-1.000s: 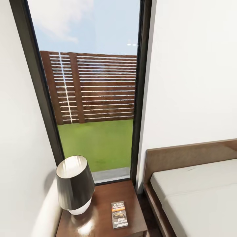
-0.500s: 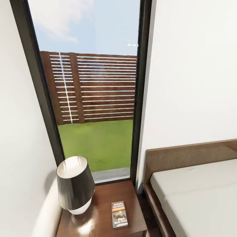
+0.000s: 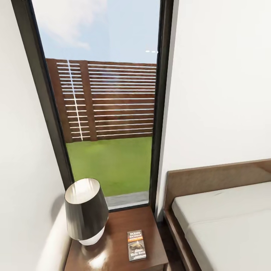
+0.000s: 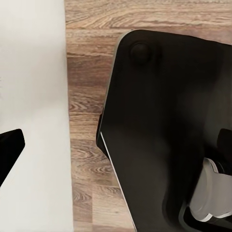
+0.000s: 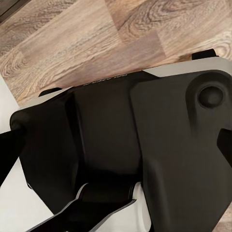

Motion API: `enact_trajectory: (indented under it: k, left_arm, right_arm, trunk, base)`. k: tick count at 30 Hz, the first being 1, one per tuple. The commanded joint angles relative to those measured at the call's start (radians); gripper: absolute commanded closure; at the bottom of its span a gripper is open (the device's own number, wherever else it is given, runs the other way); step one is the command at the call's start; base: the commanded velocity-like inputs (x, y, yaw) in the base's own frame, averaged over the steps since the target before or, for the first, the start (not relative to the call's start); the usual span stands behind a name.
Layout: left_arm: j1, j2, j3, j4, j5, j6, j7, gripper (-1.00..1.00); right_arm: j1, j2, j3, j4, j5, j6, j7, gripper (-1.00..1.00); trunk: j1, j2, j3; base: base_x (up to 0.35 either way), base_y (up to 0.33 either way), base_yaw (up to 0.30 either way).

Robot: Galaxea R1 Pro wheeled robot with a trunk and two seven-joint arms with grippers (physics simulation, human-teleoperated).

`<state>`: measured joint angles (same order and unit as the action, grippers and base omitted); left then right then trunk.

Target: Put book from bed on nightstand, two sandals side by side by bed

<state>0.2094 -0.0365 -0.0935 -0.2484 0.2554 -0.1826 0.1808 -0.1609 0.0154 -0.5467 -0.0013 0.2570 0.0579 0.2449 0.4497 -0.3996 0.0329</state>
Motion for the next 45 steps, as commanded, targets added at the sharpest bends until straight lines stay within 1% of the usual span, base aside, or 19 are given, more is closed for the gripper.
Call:
enact_trajectory:
  k: [1, 12, 23, 45]
  left_arm:
    - [0.001, 0.001, -0.008, -0.002, 0.009, -0.002, 0.006, -1.00]
    - [0.001, 0.002, -0.007, -0.002, 0.009, 0.000, 0.007, -1.00]
    - [0.001, 0.009, -0.001, -0.002, 0.010, 0.005, 0.007, -1.00]
    - [0.001, 0.012, -0.003, -0.002, 0.008, 0.003, 0.006, -1.00]
  right_arm:
    - [0.000, 0.000, -0.009, 0.000, 0.008, 0.004, 0.002, -1.00]
    - [0.000, 0.000, -0.009, 0.000, 0.008, 0.004, 0.002, -1.00]
    - [0.000, 0.000, -0.009, 0.000, 0.008, 0.004, 0.002, -1.00]
    - [0.000, 0.000, -0.009, 0.000, 0.008, 0.004, 0.002, -1.00]
  trunk:
    - [0.000, 0.000, 0.000]
    - [0.000, 0.000, 0.000]
    - [0.000, 0.000, 0.000]
    - [0.000, 0.000, 0.000]
  base:
    - [0.000, 0.000, 0.000]
    - [0.000, 0.000, 0.000]
    - [0.000, 0.000, 0.000]
    - [0.000, 0.000, 0.000]
